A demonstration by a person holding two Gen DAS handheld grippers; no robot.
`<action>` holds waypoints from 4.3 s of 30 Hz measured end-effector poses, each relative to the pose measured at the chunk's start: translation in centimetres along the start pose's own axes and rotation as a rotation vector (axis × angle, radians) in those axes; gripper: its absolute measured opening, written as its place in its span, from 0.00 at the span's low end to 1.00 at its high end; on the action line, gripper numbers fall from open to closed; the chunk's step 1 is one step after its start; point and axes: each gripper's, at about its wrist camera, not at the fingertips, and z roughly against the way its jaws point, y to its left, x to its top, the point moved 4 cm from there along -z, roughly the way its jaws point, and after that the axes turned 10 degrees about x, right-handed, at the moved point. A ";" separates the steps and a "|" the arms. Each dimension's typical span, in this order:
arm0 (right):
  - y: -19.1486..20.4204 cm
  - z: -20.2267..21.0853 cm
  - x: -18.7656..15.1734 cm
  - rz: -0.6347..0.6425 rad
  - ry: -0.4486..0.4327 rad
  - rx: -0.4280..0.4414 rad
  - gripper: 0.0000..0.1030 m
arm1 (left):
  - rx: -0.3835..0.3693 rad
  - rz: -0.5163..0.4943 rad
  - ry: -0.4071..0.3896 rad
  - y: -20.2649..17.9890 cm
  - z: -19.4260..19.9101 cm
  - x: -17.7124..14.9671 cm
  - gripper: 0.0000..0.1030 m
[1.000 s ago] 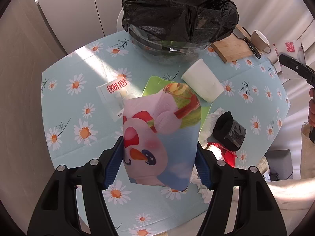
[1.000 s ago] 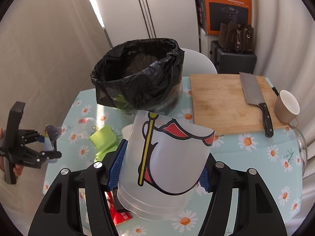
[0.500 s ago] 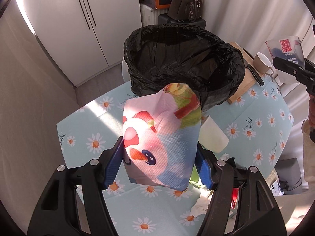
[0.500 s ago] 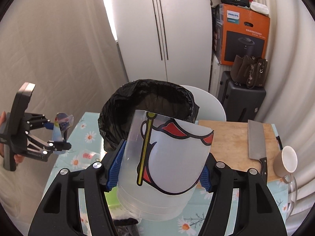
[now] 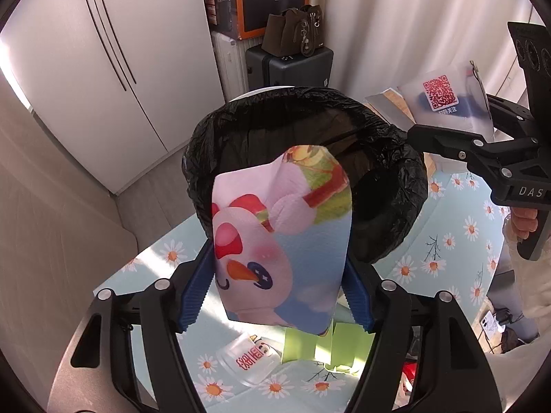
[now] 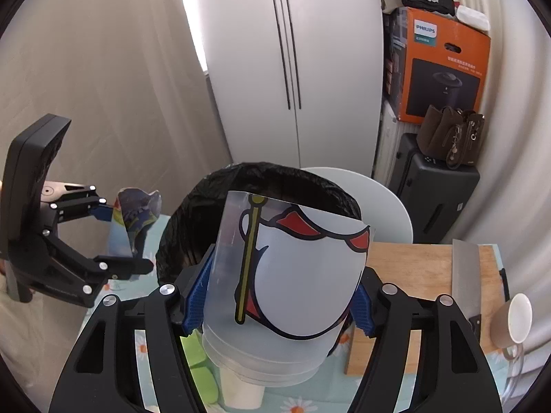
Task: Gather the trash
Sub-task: 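Carry both held cups up over the black-bagged bowl, then open both tools to drop the cups into the black bag, then move the right tool to the white paper cup while the left tool reaches the red-text clear container, then close the right tool on the paper cup while the left tool closes on the clear container, then lift and carry both held items over the black-bagged bowl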
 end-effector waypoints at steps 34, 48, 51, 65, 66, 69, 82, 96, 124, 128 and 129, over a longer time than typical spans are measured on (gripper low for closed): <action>-0.2 3.7 -6.0 -0.087 -0.009 -0.123 0.86 | 0.044 0.154 0.009 -0.8 3.1 -8.0 0.94; 1.0 4.0 -9.7 -0.060 0.066 -0.123 0.86 | 0.074 0.203 0.046 -1.3 3.7 -11.4 0.94; 1.1 3.6 -10.5 -0.054 0.090 -0.124 0.86 | 0.077 0.210 0.064 -1.4 3.1 -12.2 0.94; 1.0 -1.3 -15.1 -0.033 0.220 -0.101 0.86 | 0.087 0.274 0.208 -0.1 -2.6 -15.9 0.94; 1.1 -1.8 -15.5 -0.028 0.236 -0.097 0.86 | 0.082 0.281 0.215 0.0 -3.0 -16.2 0.94; 1.4 -3.5 -16.7 -0.011 0.289 -0.083 0.86 | 0.074 0.299 0.233 0.4 -4.1 -16.7 0.94; 2.0 -9.2 -19.7 0.033 0.446 -0.036 0.86 | 0.014 0.346 0.319 1.7 -9.0 -17.9 0.94; 2.0 -13.7 -20.7 0.028 0.536 0.011 0.85 | 0.032 0.427 0.363 4.0 -12.7 -18.4 0.93; 2.2 -4.2 -22.2 -0.035 0.438 0.018 0.61 | 0.050 0.366 0.436 1.3 -5.5 -22.2 0.09; 2.0 -2.9 -22.0 -0.046 0.400 0.001 0.61 | 0.065 0.350 0.407 1.0 -4.1 -21.8 0.09; 2.0 -2.6 -22.0 -0.048 0.391 -0.003 0.61 | 0.069 0.348 0.391 0.9 -3.6 -21.7 0.09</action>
